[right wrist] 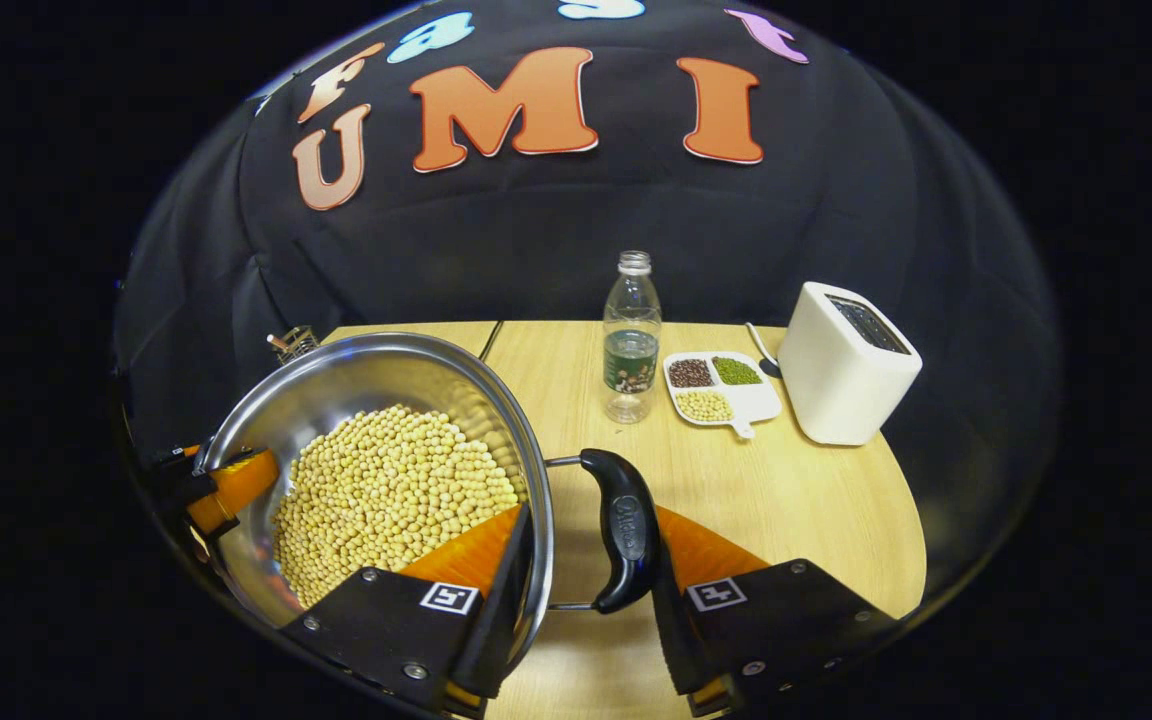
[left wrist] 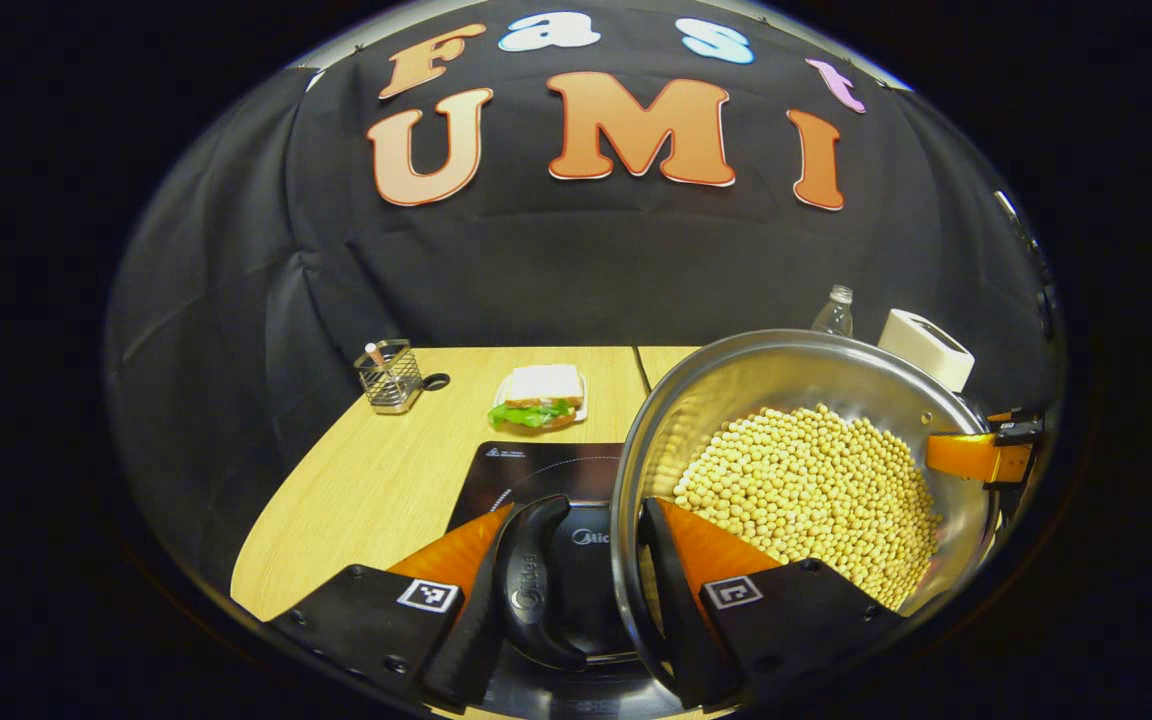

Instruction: First push the handle of the pot to place it horizontally, then grasp the pot with both hands and set it on the induction cooktop.

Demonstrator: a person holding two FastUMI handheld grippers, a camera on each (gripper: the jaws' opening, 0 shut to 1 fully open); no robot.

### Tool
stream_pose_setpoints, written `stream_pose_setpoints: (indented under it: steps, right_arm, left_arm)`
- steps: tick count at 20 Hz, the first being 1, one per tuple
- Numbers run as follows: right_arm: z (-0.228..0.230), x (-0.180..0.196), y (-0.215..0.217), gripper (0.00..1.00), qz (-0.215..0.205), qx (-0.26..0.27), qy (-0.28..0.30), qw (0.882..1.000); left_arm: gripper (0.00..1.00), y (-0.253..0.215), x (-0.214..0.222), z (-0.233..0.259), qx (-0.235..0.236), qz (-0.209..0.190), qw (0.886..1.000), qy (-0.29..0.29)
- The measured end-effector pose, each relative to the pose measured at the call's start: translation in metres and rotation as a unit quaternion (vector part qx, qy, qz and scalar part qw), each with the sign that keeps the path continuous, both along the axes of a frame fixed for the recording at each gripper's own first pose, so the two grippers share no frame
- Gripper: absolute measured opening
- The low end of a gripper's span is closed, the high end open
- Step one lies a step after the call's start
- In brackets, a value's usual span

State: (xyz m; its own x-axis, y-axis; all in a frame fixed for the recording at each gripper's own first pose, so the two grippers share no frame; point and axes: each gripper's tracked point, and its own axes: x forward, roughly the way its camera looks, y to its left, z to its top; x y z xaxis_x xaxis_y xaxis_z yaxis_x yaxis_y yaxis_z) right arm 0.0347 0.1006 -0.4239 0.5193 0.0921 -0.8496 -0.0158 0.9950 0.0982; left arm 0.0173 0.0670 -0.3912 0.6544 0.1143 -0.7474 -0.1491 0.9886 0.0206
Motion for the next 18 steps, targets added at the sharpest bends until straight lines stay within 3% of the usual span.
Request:
stream_pose_setpoints:
  steps: [9,11,16,17,18]
  right_arm:
    - [0.004,0.018,0.056,0.61,0.010,0.011,-0.003,1.000]
    - [0.002,0.023,0.067,0.61,0.012,0.017,-0.002,1.000]
    - [-0.012,0.033,0.099,0.61,0.015,0.028,0.009,0.999]
    - [-0.015,0.033,0.104,0.57,0.015,0.030,0.012,0.999]
    - [-0.020,0.035,0.108,0.61,0.016,0.029,0.015,0.999]
  left_arm:
    - [0.71,0.060,0.004,0.015,0.014,0.011,1.000,0.005]
    - [0.75,0.076,0.008,0.017,0.023,0.012,1.000,0.003]
    - [0.75,0.084,0.006,0.045,0.034,0.020,0.999,0.010]
    - [0.74,0.085,0.006,0.048,0.035,0.021,0.999,0.012]
    - [0.74,0.085,0.004,0.049,0.035,0.022,0.999,0.014]
